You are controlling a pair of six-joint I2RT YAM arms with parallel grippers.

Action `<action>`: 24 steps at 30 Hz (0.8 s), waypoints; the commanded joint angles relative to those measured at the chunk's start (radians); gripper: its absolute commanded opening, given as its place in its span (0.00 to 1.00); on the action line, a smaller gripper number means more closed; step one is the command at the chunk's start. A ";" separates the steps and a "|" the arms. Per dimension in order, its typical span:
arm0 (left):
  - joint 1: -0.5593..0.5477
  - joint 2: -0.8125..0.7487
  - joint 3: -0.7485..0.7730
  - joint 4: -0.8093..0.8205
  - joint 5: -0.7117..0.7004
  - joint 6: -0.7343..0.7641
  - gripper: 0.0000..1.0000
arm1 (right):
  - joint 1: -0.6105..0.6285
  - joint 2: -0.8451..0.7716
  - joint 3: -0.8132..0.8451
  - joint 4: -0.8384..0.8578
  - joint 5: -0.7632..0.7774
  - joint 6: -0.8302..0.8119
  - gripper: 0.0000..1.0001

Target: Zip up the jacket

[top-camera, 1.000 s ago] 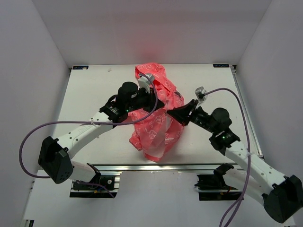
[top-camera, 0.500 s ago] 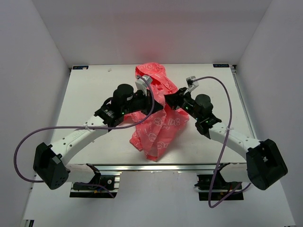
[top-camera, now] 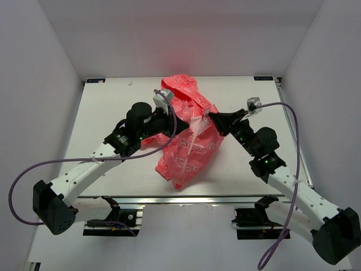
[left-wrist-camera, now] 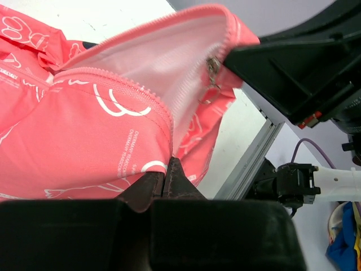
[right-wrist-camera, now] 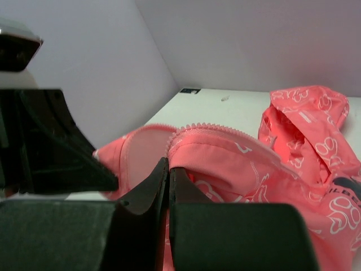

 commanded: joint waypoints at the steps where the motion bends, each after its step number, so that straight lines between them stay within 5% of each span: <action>1: -0.004 -0.026 -0.008 0.031 -0.016 0.018 0.00 | -0.006 -0.080 -0.050 -0.033 -0.044 -0.025 0.00; 11: -0.002 0.008 -0.012 0.130 0.117 0.030 0.00 | -0.023 -0.047 -0.072 0.000 -0.380 0.000 0.00; 16: 0.000 -0.008 -0.037 0.123 0.109 0.029 0.00 | -0.123 0.096 -0.052 0.235 -0.686 0.096 0.00; 24: 0.004 -0.023 -0.068 0.138 0.108 0.003 0.00 | -0.184 0.206 -0.055 0.470 -0.793 0.235 0.00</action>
